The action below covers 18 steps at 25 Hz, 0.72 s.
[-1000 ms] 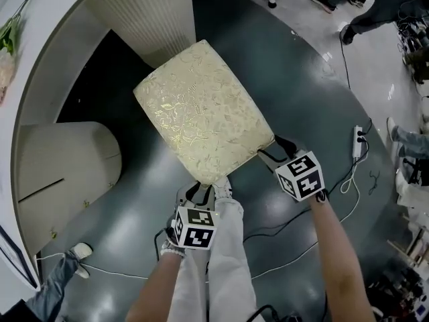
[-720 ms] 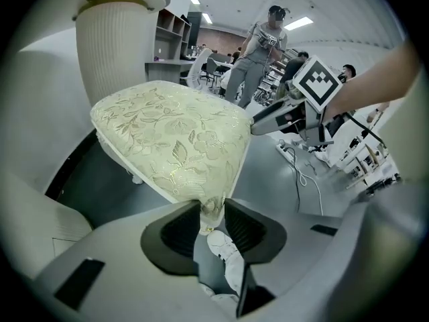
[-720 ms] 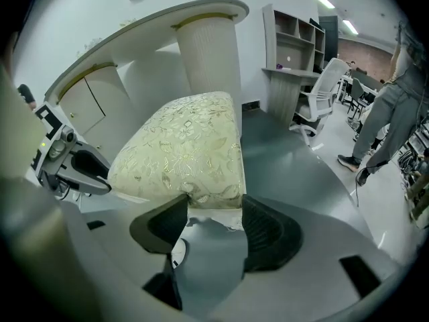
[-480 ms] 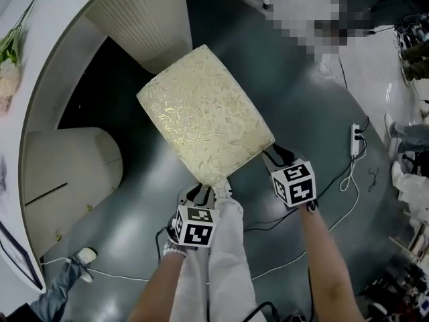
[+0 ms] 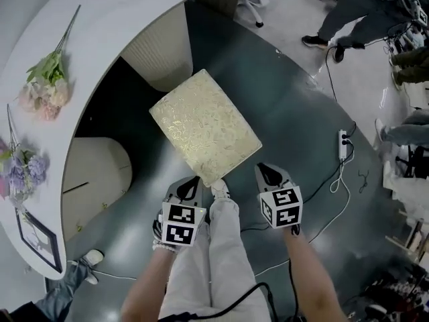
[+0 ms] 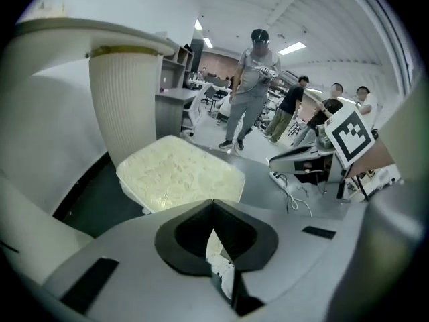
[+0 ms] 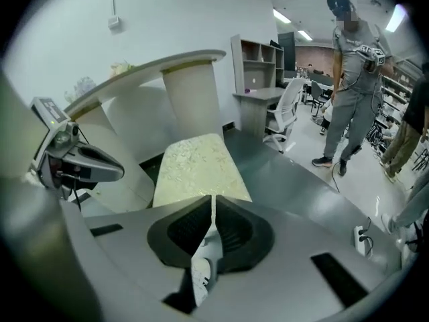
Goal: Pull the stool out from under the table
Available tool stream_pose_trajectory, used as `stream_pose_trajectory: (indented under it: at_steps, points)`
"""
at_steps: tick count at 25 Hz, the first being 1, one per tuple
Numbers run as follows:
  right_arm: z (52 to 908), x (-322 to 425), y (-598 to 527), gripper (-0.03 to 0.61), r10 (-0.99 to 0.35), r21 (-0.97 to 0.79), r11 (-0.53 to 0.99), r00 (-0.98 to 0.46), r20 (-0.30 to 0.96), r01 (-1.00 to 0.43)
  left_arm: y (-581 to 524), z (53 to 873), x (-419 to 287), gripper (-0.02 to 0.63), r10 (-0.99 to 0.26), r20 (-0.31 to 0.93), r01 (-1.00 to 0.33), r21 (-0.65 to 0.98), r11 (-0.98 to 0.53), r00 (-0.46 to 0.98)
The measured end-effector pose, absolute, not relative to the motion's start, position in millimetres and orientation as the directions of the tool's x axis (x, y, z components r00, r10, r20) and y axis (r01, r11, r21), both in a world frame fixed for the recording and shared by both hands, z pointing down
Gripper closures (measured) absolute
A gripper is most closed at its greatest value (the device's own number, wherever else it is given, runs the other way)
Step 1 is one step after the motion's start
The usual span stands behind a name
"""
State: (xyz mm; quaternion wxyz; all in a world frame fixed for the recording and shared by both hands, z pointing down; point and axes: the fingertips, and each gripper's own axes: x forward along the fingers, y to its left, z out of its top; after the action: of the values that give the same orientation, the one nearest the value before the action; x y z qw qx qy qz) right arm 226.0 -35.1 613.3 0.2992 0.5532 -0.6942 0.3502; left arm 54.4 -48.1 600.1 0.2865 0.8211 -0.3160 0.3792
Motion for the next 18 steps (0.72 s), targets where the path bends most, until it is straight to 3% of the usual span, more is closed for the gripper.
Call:
stream_pose_trajectory:
  at_steps: [18]
  points:
    - [351, 190, -44, 0.534, -0.782, -0.127, 0.162, -0.205, 0.588, -0.979, -85, 325, 56, 0.597, -0.427, 0.589, -0.579, 0.088, -0.81, 0.686]
